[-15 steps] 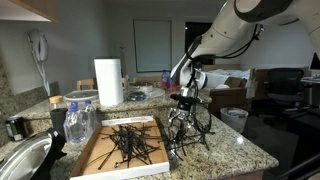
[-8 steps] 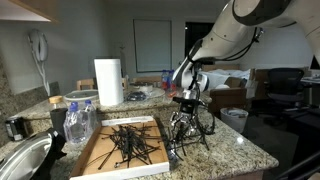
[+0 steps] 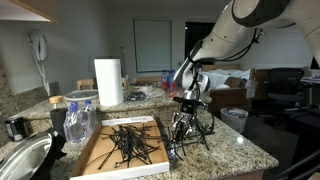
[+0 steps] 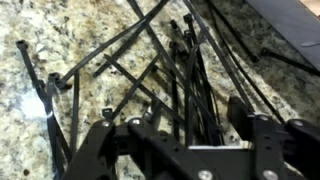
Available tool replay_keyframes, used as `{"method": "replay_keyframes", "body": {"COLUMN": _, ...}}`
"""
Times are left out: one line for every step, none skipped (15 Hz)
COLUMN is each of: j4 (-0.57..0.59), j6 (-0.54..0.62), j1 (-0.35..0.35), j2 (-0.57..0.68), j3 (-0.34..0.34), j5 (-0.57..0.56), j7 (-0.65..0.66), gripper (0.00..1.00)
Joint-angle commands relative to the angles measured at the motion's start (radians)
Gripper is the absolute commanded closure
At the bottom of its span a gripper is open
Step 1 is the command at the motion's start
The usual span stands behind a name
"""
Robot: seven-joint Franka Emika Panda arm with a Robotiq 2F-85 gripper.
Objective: Pick up some of the black cables from the counter and put them in the box
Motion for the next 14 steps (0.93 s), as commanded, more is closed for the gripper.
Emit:
{"method": "replay_keyframes", "body": {"j4": 0.004, "j6": 0.039, "j1": -0.027, "j2": 0.027, "j3": 0.017, "j5": 0.076, "j7": -0.060, "gripper": 0.60}}
{"method": "replay_keyframes", "body": {"j4": 0.005, "j6": 0.040, "j1": -0.029, "j2": 0.031, "j3": 0.017, "j5": 0.094, "j7": -0.070, "gripper": 0.66}}
{"method": "replay_keyframes", "body": {"j4": 0.008, "j6": 0.038, "j1": -0.031, "j2": 0.036, "j3": 0.017, "j5": 0.109, "j7": -0.079, "gripper": 0.73}}
{"method": "replay_keyframes", "body": {"j4": 0.014, "j6": 0.033, "j1": -0.033, "j2": 0.043, "j3": 0.018, "j5": 0.126, "j7": -0.090, "gripper": 0.78}}
{"method": "replay_keyframes", "body": {"j4": 0.019, "j6": 0.030, "j1": -0.036, "j2": 0.049, "j3": 0.019, "j5": 0.144, "j7": -0.105, "gripper": 0.84}}
{"method": "replay_keyframes", "body": {"j4": 0.025, "j6": 0.026, "j1": -0.038, "j2": 0.056, "j3": 0.020, "j5": 0.159, "j7": -0.115, "gripper": 0.91}}
{"method": "replay_keyframes", "body": {"j4": 0.029, "j6": 0.024, "j1": -0.039, "j2": 0.060, "j3": 0.020, "j5": 0.174, "j7": -0.126, "gripper": 0.96}}
{"method": "replay_keyframes", "body": {"j4": 0.032, "j6": 0.021, "j1": -0.040, "j2": 0.062, "j3": 0.020, "j5": 0.187, "j7": -0.138, "gripper": 0.98}}
{"method": "replay_keyframes", "body": {"j4": 0.033, "j6": 0.017, "j1": -0.040, "j2": 0.062, "j3": 0.018, "j5": 0.195, "j7": -0.143, "gripper": 0.98}}
{"method": "replay_keyframes", "body": {"j4": 0.030, "j6": 0.018, "j1": -0.040, "j2": 0.061, "j3": 0.016, "j5": 0.202, "j7": -0.150, "gripper": 0.97}}
{"method": "replay_keyframes", "body": {"j4": 0.028, "j6": 0.018, "j1": -0.040, "j2": 0.059, "j3": 0.015, "j5": 0.208, "j7": -0.156, "gripper": 0.96}}
{"method": "replay_keyframes", "body": {"j4": 0.027, "j6": 0.016, "j1": -0.041, "j2": 0.058, "j3": 0.014, "j5": 0.216, "j7": -0.161, "gripper": 0.99}}
{"method": "replay_keyframes", "body": {"j4": 0.025, "j6": 0.018, "j1": -0.040, "j2": 0.060, "j3": 0.014, "j5": 0.220, "j7": -0.167, "gripper": 0.98}}
{"method": "replay_keyframes", "body": {"j4": 0.023, "j6": 0.018, "j1": -0.040, "j2": 0.059, "j3": 0.013, "j5": 0.227, "j7": -0.172, "gripper": 0.98}}
